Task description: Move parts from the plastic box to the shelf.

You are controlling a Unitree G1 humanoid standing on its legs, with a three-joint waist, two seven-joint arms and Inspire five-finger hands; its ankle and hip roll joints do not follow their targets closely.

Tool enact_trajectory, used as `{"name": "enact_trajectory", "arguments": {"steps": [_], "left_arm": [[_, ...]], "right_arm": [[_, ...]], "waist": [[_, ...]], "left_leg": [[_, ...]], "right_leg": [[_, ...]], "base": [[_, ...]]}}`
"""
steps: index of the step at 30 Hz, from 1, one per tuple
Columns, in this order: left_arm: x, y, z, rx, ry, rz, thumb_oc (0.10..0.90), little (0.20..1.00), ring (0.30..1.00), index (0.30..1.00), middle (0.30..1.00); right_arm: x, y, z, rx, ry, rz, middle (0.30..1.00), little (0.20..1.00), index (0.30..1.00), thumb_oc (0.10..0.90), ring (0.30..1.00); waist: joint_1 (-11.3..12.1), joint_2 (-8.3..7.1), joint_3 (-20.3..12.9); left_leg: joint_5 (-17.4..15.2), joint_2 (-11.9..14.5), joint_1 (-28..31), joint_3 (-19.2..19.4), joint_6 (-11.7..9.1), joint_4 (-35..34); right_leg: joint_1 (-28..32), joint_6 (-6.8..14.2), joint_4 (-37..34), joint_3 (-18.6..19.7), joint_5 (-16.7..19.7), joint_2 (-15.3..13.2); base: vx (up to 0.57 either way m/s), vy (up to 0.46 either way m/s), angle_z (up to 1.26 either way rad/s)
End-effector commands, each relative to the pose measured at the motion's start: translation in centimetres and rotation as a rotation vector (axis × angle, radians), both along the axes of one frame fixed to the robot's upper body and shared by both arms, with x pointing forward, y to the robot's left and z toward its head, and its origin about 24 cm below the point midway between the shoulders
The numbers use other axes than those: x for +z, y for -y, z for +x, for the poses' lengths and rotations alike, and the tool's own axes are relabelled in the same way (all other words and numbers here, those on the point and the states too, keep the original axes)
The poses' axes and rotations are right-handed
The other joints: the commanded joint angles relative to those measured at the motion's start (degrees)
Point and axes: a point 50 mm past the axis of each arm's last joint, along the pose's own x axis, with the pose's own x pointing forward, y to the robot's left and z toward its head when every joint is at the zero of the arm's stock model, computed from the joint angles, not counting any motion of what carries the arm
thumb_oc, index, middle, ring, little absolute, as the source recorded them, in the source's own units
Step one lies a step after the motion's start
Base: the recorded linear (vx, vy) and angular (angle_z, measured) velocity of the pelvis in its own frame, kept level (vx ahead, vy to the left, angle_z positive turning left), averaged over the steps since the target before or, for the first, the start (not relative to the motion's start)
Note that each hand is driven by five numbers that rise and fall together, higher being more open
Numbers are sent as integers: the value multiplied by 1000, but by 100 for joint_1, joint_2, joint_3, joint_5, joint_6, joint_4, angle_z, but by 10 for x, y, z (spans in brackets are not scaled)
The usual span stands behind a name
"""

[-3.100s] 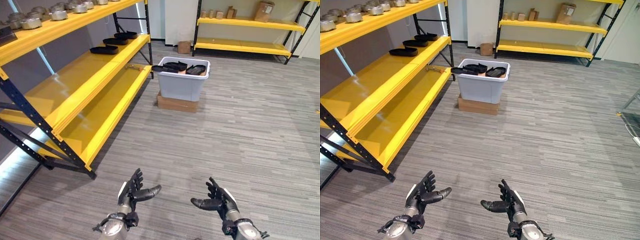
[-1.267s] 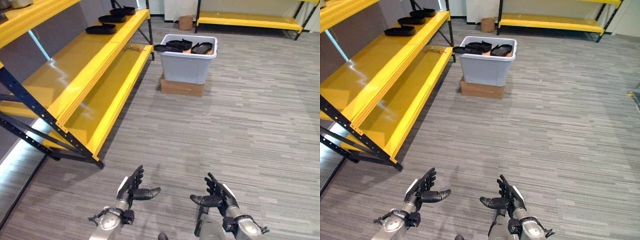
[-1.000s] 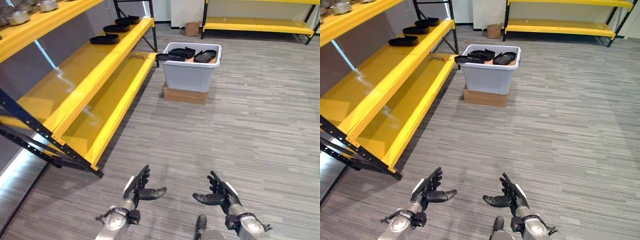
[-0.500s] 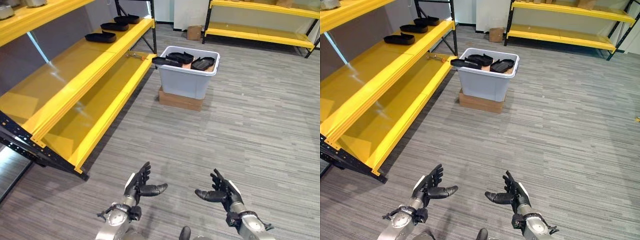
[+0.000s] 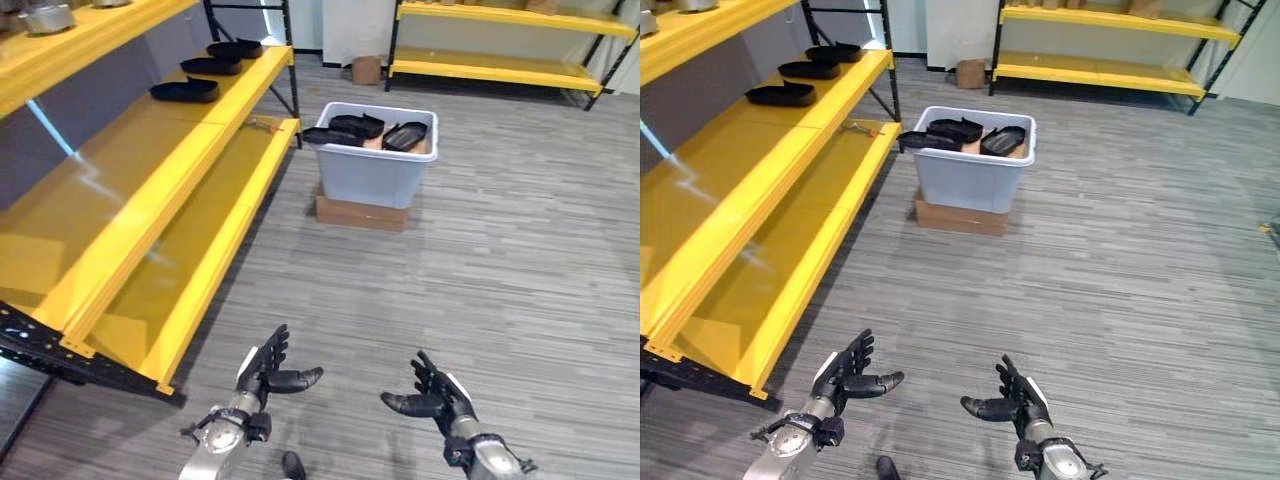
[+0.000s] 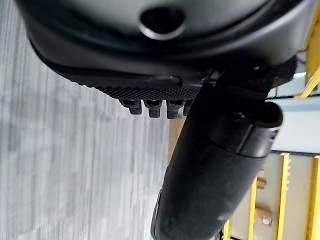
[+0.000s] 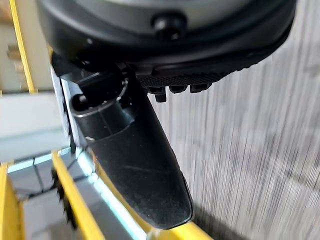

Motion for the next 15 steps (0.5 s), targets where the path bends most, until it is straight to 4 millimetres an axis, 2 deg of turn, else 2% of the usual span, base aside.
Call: {"name": "enact_trajectory", "arguments": {"steps": [1, 3, 4, 6, 7, 9, 10, 11, 13, 15], "left_arm": [[38, 7, 26, -53, 226, 6, 900, 1000, 1000, 1000, 1000], [40, 8, 26, -77, 230, 20, 900, 1000, 1000, 1000, 1000], [39, 8, 25, -81, 225, 23, 900, 1000, 1000, 1000, 1000], [38, 9, 25, -88, 220, 20, 900, 1000, 1000, 1000, 1000], [38, 9, 25, -88, 220, 19, 900, 1000, 1000, 1000, 1000], [38, 8, 24, -84, 218, 13, 900, 1000, 1000, 1000, 1000], [37, 6, 24, -74, 216, 13, 900, 1000, 1000, 1000, 1000], [37, 6, 24, -74, 216, 13, 900, 1000, 1000, 1000, 1000], [38, 5, 27, -65, 230, 23, 900, 1000, 1000, 1000, 1000], [39, 7, 30, -66, 239, 23, 900, 1000, 1000, 1000, 1000]], "right_arm": [[37, -3, 29, 41, 223, -9, 1000, 1000, 1000, 900, 1000], [37, -3, 27, 51, 224, -18, 1000, 1000, 1000, 900, 1000], [35, -4, 25, 46, 217, -13, 1000, 1000, 1000, 900, 1000], [33, -4, 23, 38, 204, 2, 1000, 1000, 1000, 900, 1000], [33, -3, 23, 38, 204, 2, 1000, 1000, 1000, 900, 1000], [34, -2, 23, 38, 207, 0, 1000, 1000, 1000, 900, 1000], [34, 0, 24, 35, 210, -12, 1000, 1000, 1000, 900, 1000], [34, 0, 24, 36, 210, -12, 1000, 1000, 1000, 900, 1000], [37, -1, 27, 40, 224, -23, 1000, 1000, 1000, 900, 1000], [38, -2, 28, 45, 226, -27, 1000, 1000, 1000, 900, 1000]], "waist": [[-46, -28, 61], [-134, 51, 137], [-153, 77, 144], [-224, 130, 167], [-222, 143, 165], [-235, 172, 162], [-259, 158, 132], [-255, 175, 125], [-293, 129, 127], [-322, 96, 125]], "left_leg": [[-389, 213, -40, -168, -97, 486], [-490, 82, 193, -134, 25, 308], [-520, 25, 312, -74, 51, 199], [-525, -40, 458, -16, 15, 46], [-521, -24, 462, -14, 7, 39], [-578, -8, 524, 25, -36, 24], [-639, 0, 589, 107, -129, 4], [-638, 19, 584, 113, -133, 6], [-727, 63, 761, 231, -278, -18], [-829, 47, 923, 271, -316, -18]], "right_leg": [[-440, 364, 1436, 252, 275, -44], [-776, 390, 2007, 233, 357, -107], [-884, 394, 2013, 144, 337, -163], [-1074, 316, 1476, 76, 173, -46], [-1060, 305, 1448, 65, 178, -23], [-1092, 234, 662, -103, 143, 14], [-1218, 308, -440, -222, 444, -23], [-1170, 306, -561, -239, 520, 21], [-1321, 509, -1480, -372, 1006, -142], [-1274, 558, -1566, -535, 1129, -201]], "base": [[140, 237, 17], [167, 209, 14], [192, 150, 4], [164, 65, -8], [113, 1, -20], [152, -69, -6], [162, -99, 3], [245, -162, -13], [247, -149, -34], [354, -196, -31]]}}
